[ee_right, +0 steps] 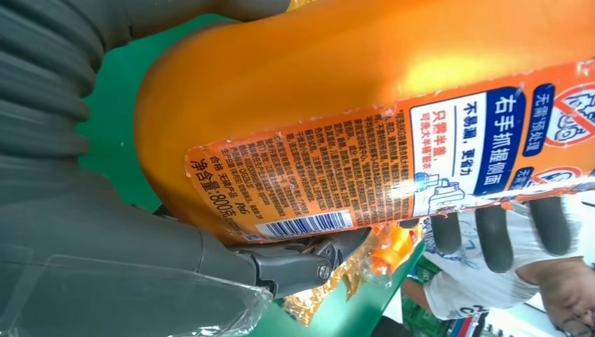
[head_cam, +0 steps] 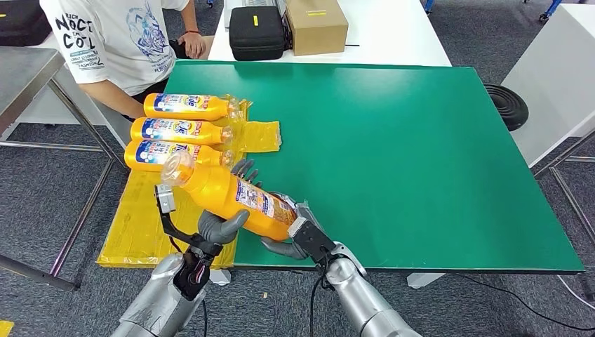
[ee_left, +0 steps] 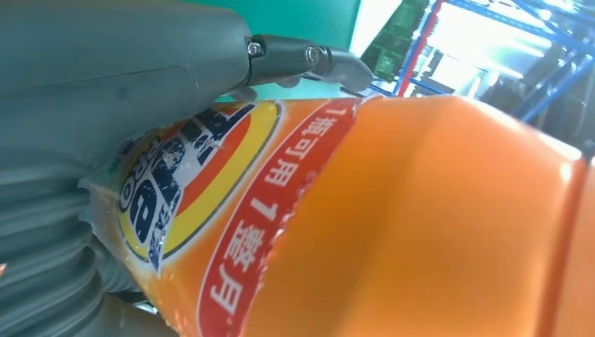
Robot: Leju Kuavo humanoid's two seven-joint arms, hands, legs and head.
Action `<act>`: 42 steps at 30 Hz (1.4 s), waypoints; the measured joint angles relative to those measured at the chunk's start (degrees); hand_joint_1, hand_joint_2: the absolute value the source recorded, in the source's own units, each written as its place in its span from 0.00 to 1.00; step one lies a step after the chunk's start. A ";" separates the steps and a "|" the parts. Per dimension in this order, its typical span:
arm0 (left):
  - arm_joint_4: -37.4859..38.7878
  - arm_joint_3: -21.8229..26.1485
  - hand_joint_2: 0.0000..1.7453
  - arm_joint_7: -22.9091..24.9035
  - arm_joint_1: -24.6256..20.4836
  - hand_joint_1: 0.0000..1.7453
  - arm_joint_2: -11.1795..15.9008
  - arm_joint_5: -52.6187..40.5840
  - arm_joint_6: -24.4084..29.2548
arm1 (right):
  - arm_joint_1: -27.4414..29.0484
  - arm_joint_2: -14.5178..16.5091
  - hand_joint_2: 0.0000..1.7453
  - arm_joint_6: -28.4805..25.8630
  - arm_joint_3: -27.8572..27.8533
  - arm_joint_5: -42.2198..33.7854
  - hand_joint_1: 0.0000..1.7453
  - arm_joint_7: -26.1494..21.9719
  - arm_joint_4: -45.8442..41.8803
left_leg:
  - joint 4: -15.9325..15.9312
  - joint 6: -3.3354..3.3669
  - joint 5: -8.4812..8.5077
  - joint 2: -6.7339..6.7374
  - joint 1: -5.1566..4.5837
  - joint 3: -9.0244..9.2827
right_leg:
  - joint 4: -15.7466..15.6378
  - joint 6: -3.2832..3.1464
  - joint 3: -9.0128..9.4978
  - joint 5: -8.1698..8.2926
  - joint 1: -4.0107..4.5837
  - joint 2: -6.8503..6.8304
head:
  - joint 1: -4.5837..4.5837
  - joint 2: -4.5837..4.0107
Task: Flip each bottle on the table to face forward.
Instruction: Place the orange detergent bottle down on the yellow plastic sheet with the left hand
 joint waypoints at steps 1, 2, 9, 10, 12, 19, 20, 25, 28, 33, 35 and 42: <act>-0.12 -0.01 1.00 -0.61 0.00 1.00 0.10 -0.70 -0.27 | -0.14 0.00 1.00 0.05 0.12 0.02 1.00 -0.09 0.03 | 0.00 0.00 0.00 0.00 0.00 0.00 | 0.00 0.00 0.00 0.00 0.00 0.00 | 0.00 0.00; -0.23 -0.01 1.00 -1.10 0.01 1.00 0.22 -1.16 -0.53 | -0.29 0.00 1.00 0.11 0.25 0.09 1.00 -0.16 0.09 | 0.00 0.00 0.00 0.00 0.00 0.00 | 0.00 0.00 0.00 0.00 0.00 0.00 | 0.00 0.00; -1.34 0.19 1.00 -3.51 0.87 1.00 1.11 -2.12 -1.71 | -1.42 0.00 1.00 1.08 1.06 1.09 1.00 -0.30 0.94 | 0.00 0.00 0.00 0.01 0.00 0.01 | 0.00 0.00 0.00 0.00 0.00 0.00 | 0.00 0.00; -1.65 0.21 1.00 -3.63 1.10 1.00 1.24 -2.22 -1.74 | -1.52 0.00 1.00 1.21 1.16 1.12 1.00 -0.30 1.09 | 0.00 0.00 0.00 0.01 0.00 0.00 | 0.00 0.00 0.00 0.00 0.00 0.00 | 0.00 0.00; -2.25 0.29 1.00 -3.86 1.57 1.00 1.44 -2.55 -1.76 | -1.67 0.00 1.00 1.52 1.34 1.13 1.00 -0.31 1.39 | 0.00 0.00 0.00 0.01 0.00 0.00 | 0.00 0.00 0.00 0.00 0.00 0.00 | -0.01 0.00; -3.76 1.05 1.00 -4.50 2.54 1.00 1.51 -3.76 -1.74 | -2.44 0.02 1.00 2.03 2.23 1.00 0.84 -0.32 2.24 | 0.00 0.00 0.00 0.01 0.00 0.01 | 0.00 0.00 0.00 0.00 0.00 0.00 | 0.00 0.00; -3.93 1.10 1.00 -4.51 2.62 1.00 1.52 -3.79 -1.74 | -2.54 0.02 1.00 2.07 2.30 0.98 0.59 -0.32 2.33 | 0.00 0.00 0.00 0.01 0.00 0.01 | 0.00 0.00 0.00 0.00 0.00 0.00 | 0.00 0.00; -4.88 1.28 1.00 -4.90 2.97 1.00 1.54 -4.83 -1.35 | -2.69 0.08 0.00 1.15 2.31 0.73 0.00 -0.10 3.08 | 0.00 0.00 0.00 0.01 0.00 0.00 | 0.00 0.00 0.00 0.00 0.00 0.00 | 0.01 0.00; -6.11 1.31 1.00 -5.47 3.00 1.00 1.52 -6.85 0.40 | -2.64 0.13 0.00 -0.46 2.08 0.31 0.00 0.45 3.52 | 0.00 0.00 0.00 0.01 0.00 0.00 | 0.00 0.00 0.00 0.00 0.00 0.00 | 0.01 0.00; -7.91 2.03 1.00 -7.18 2.54 1.00 1.55 -12.20 6.65 | -1.77 -0.01 0.00 -1.75 0.90 -0.08 0.00 1.27 3.16 | 0.00 0.00 0.00 0.00 0.00 0.00 | 0.00 0.00 0.00 0.00 0.00 0.00 | 0.01 0.00; -8.44 2.78 1.00 -7.97 2.14 1.00 1.65 -14.70 9.60 | -1.06 -0.19 0.00 -2.00 0.47 -0.05 0.00 1.52 2.51 | 0.00 0.00 0.00 0.00 0.00 0.00 | 0.00 0.00 0.01 0.00 0.00 0.00 | 0.01 0.00; -10.46 5.04 1.00 -9.83 1.71 1.00 2.15 -25.70 20.11 | 1.28 -0.86 0.00 -2.52 -0.85 0.51 0.00 2.14 -0.99 | 0.00 0.00 0.00 0.00 0.00 0.00 | 0.01 0.00 0.01 0.00 0.00 0.00 | 0.01 0.00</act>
